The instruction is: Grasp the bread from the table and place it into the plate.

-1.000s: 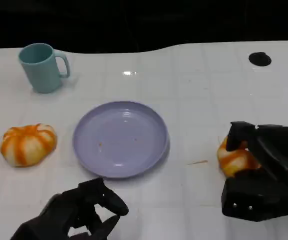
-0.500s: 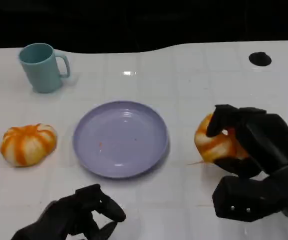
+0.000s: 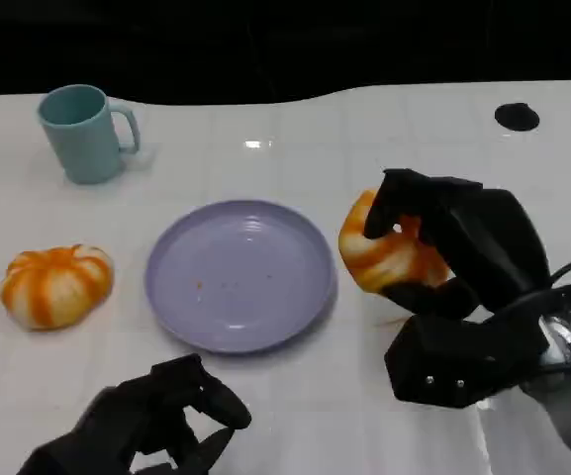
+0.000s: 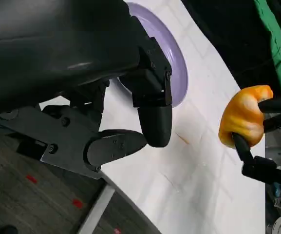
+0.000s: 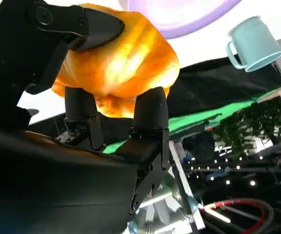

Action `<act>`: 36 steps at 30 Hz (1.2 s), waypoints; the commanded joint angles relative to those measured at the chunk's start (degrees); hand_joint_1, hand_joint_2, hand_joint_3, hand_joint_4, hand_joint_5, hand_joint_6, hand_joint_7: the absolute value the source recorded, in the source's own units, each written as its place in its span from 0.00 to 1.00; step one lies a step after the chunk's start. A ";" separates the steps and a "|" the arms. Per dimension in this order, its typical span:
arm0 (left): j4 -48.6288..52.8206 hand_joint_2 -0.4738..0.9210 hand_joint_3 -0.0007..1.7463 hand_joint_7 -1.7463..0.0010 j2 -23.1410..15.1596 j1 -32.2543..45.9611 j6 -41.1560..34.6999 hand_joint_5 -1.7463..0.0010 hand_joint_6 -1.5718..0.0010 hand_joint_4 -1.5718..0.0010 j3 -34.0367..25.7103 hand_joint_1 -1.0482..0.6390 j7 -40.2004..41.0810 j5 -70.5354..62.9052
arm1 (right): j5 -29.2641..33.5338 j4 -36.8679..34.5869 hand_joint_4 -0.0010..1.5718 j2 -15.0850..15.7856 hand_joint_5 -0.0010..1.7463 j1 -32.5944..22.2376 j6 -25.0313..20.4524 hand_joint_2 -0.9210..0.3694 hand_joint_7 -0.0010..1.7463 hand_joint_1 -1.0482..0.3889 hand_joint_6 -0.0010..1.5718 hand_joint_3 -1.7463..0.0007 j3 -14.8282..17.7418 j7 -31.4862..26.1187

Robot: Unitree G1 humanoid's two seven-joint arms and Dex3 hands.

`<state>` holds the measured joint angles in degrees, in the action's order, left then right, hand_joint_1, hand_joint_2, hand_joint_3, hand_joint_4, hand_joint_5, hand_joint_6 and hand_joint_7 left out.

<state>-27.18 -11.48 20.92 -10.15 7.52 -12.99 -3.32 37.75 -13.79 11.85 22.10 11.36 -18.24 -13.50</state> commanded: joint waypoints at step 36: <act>1.84 0.91 0.37 0.28 0.16 0.46 2.57 0.00 0.59 0.60 1.37 0.48 0.89 -1.67 | -4.80 -40.60 0.56 -17.29 1.00 23.79 7.88 0.45 0.86 0.62 0.46 0.25 -4.03 -3.14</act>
<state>-25.46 -11.07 21.05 -8.61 8.86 -12.69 -4.36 34.43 -52.79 -4.99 43.71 19.50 -22.57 -17.49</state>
